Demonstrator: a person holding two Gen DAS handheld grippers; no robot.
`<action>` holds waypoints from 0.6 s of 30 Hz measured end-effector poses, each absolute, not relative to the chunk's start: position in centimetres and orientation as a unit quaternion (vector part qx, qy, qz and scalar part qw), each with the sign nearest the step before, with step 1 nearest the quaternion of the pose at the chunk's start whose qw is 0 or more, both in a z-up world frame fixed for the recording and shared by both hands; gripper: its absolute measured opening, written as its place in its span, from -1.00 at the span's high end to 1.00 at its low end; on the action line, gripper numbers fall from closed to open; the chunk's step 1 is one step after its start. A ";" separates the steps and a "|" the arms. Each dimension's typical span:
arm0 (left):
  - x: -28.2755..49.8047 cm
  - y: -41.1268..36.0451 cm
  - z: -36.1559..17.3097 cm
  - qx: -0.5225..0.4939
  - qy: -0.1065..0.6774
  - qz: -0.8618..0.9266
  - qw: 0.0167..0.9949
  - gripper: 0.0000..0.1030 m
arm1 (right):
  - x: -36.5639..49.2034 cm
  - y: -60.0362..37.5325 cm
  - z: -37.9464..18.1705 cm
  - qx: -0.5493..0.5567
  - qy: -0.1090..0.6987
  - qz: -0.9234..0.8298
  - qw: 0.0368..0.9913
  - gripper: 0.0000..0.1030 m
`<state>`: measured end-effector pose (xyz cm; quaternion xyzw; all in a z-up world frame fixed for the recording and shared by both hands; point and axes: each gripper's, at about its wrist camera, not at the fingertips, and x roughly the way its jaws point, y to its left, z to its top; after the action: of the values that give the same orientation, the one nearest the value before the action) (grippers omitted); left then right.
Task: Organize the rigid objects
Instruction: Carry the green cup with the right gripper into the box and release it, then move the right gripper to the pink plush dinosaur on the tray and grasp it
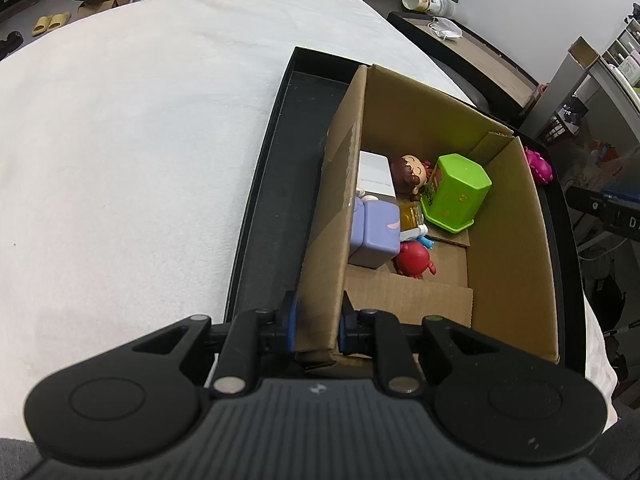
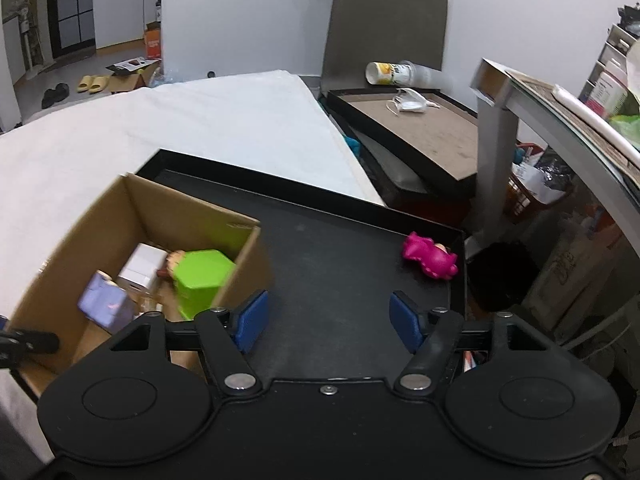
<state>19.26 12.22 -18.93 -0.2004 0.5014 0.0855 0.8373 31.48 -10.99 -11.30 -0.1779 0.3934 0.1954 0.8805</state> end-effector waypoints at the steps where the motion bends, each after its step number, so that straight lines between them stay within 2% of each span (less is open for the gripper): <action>1: 19.3 12.2 -18.9 -0.200 0.502 0.086 0.837 0.66 | 31.6 -11.3 -11.5 -0.178 0.393 0.191 0.882 -0.28; 7: 19.5 12.0 -18.8 -0.193 0.505 0.088 0.837 0.67 | 32.6 -13.1 -12.9 -0.151 0.376 0.176 0.897 -0.28; 18: 19.8 11.6 -18.8 -0.185 0.512 0.099 0.833 0.70 | 35.3 -13.9 -16.0 -0.178 0.369 0.167 0.897 -0.28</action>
<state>19.80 11.65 -18.80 -0.1848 0.5124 0.0993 0.8327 35.27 -13.92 -16.04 -0.1779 0.3686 0.1669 0.8970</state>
